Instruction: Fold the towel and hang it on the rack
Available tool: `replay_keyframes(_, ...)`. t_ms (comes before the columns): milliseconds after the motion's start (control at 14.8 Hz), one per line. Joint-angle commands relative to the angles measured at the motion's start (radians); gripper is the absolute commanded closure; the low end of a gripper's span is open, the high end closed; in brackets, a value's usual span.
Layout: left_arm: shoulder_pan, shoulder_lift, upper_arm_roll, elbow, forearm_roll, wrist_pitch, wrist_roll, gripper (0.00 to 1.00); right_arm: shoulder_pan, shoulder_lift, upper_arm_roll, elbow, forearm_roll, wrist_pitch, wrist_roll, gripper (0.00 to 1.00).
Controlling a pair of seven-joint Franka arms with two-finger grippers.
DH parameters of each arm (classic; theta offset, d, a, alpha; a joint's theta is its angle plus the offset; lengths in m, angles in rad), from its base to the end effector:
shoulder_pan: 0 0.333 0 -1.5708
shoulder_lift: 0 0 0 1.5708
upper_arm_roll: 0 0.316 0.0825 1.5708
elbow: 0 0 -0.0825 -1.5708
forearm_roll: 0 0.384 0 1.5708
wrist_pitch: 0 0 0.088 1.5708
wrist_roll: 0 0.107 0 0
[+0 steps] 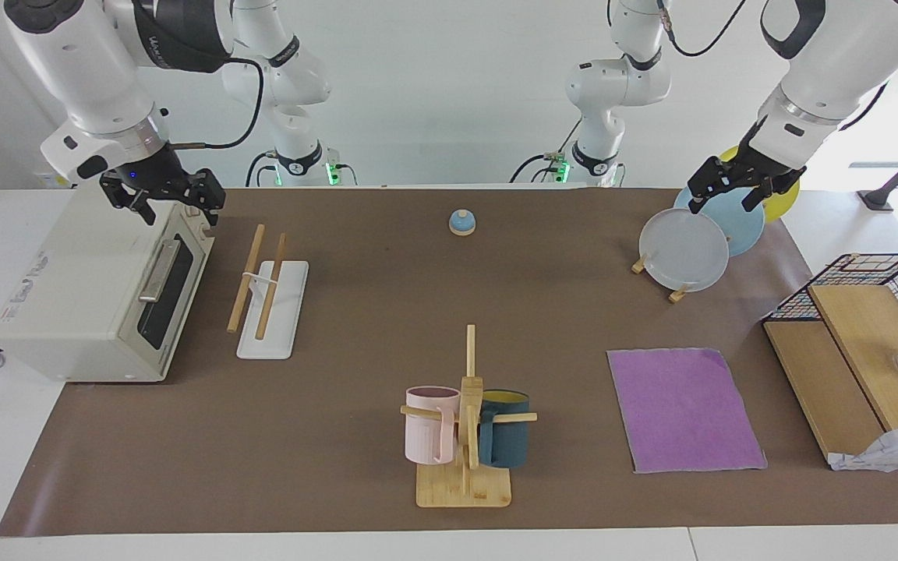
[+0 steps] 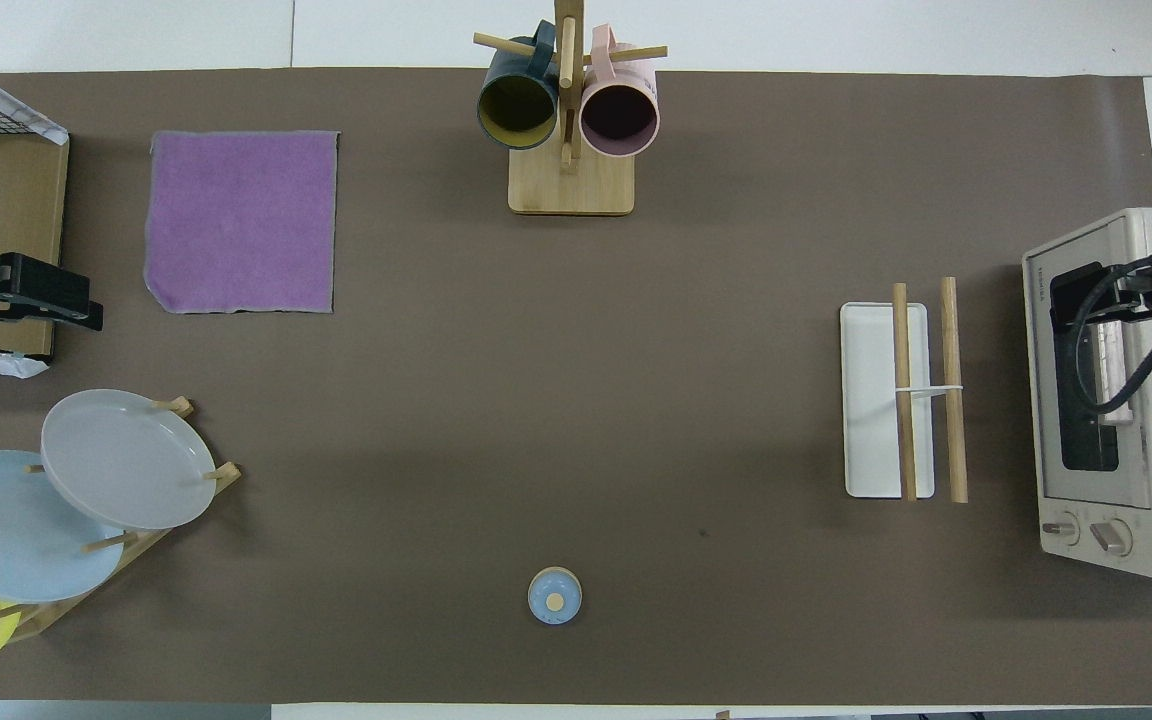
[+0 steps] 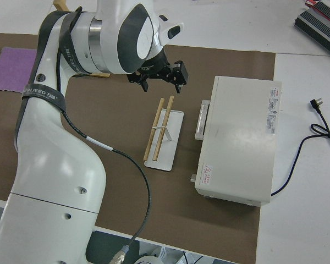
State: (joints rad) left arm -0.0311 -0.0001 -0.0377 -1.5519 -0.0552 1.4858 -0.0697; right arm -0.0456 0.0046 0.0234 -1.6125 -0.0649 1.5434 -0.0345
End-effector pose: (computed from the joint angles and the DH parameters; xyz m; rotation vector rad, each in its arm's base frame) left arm 0.5439 -0.0438 0.6264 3.0893 -0.0030 -0.1076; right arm 0.5510 -0.0194 0.6003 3.0767 0.0199 -0.1162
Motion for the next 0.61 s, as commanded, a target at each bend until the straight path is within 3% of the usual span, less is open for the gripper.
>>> replay_keyframes(0, 0.007, -0.031, -0.002, -0.028, -0.014, -0.012, -0.007, 0.00, -0.007, -0.018, -0.002, -0.017, 0.014, 0.003, -0.025, 0.00)
replay_keyframes(540, -0.009, -0.046, -0.013, -0.022, -0.009, 0.002, -0.005, 0.00, -0.007, -0.018, -0.002, -0.017, 0.014, 0.003, -0.025, 0.00)
